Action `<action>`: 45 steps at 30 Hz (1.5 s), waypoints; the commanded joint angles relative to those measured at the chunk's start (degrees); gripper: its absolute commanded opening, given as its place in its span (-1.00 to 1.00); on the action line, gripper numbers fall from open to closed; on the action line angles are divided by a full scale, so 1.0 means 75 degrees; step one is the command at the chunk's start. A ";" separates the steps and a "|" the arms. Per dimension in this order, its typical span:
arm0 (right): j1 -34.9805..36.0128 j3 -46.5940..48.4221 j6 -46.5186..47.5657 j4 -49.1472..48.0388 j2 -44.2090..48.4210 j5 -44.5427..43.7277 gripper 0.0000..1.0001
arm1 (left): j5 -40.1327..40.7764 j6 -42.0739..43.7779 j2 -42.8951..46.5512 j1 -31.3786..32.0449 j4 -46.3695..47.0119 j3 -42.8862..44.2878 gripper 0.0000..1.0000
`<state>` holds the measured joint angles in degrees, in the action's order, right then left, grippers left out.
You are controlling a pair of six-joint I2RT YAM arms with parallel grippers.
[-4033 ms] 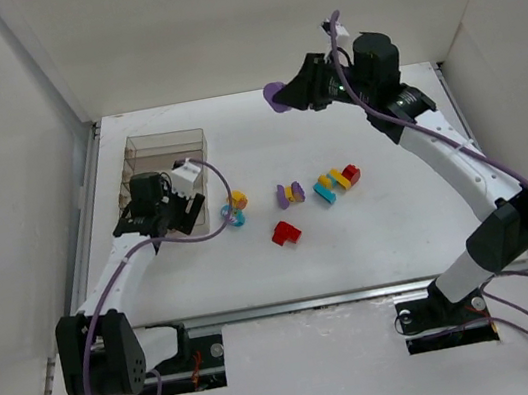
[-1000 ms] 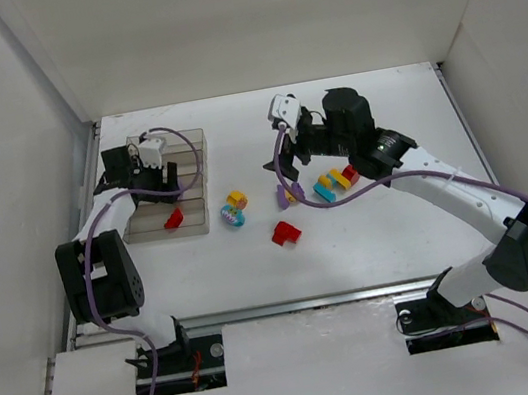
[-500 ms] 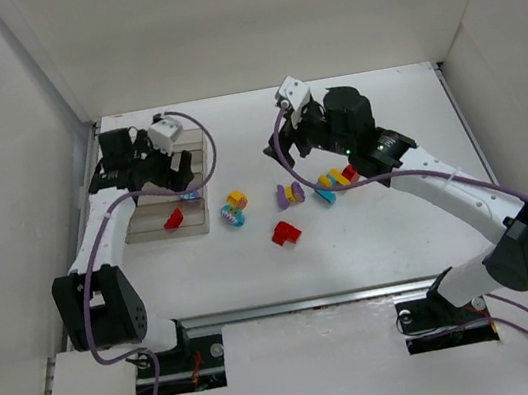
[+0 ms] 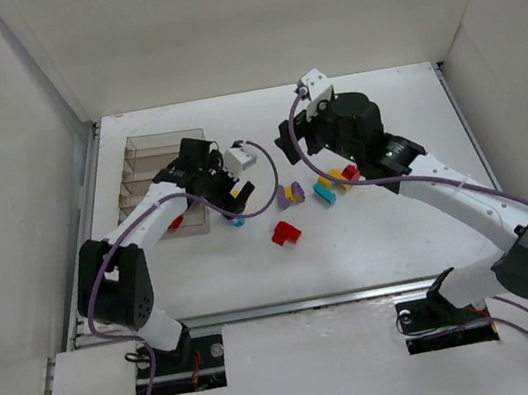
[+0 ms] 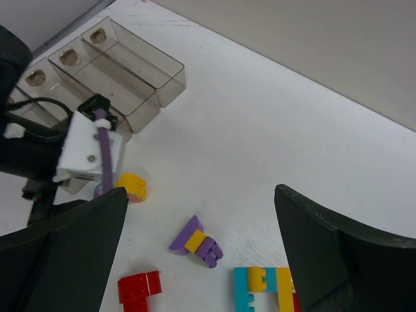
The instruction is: Sort the legos into containers by color
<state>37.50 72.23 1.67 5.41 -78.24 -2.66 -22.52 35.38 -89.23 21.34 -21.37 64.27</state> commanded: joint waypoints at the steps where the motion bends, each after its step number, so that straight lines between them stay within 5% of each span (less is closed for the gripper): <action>1: -0.0007 -0.0044 -0.0234 -0.0428 0.0295 -0.0068 0.99 | 0.0437 -0.0380 -0.0300 0.0154 0.0480 0.0313 0.90; 9: -0.0007 -0.0266 -0.0235 -0.0428 0.0610 -0.0067 0.99 | 0.0928 -0.0932 -0.1099 0.0330 0.0938 0.0455 0.69; 17: -0.0007 -0.0408 -0.0235 -0.0428 0.0752 -0.0068 0.99 | 0.0859 -0.1153 -0.1509 0.0330 0.0786 0.0630 -0.24; 21: -0.0007 -0.0408 -0.0235 -0.0428 0.0752 -0.0138 0.99 | 0.0684 -0.1329 -0.1509 0.0330 0.0705 0.0700 -1.00; 31: -0.0007 -0.0420 -0.0305 -0.0428 0.0893 -0.0056 0.99 | -0.0676 -0.3037 -0.1076 -0.0408 0.0362 0.2772 -1.00; 39: -0.0007 0.0388 -0.0842 -0.0428 0.0063 0.0319 0.99 | -0.0245 -0.4878 0.0061 -0.0268 0.1033 0.3571 -1.00; 45: -0.0007 0.1642 -0.1746 -0.0499 -0.0947 0.1771 0.99 | 0.0448 -0.5455 0.0741 0.0189 0.1231 0.3571 -1.00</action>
<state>37.47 79.24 -6.59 4.89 -83.77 4.40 -21.52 -0.56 -85.65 21.67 -14.31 89.54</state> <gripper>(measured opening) 0.994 0.333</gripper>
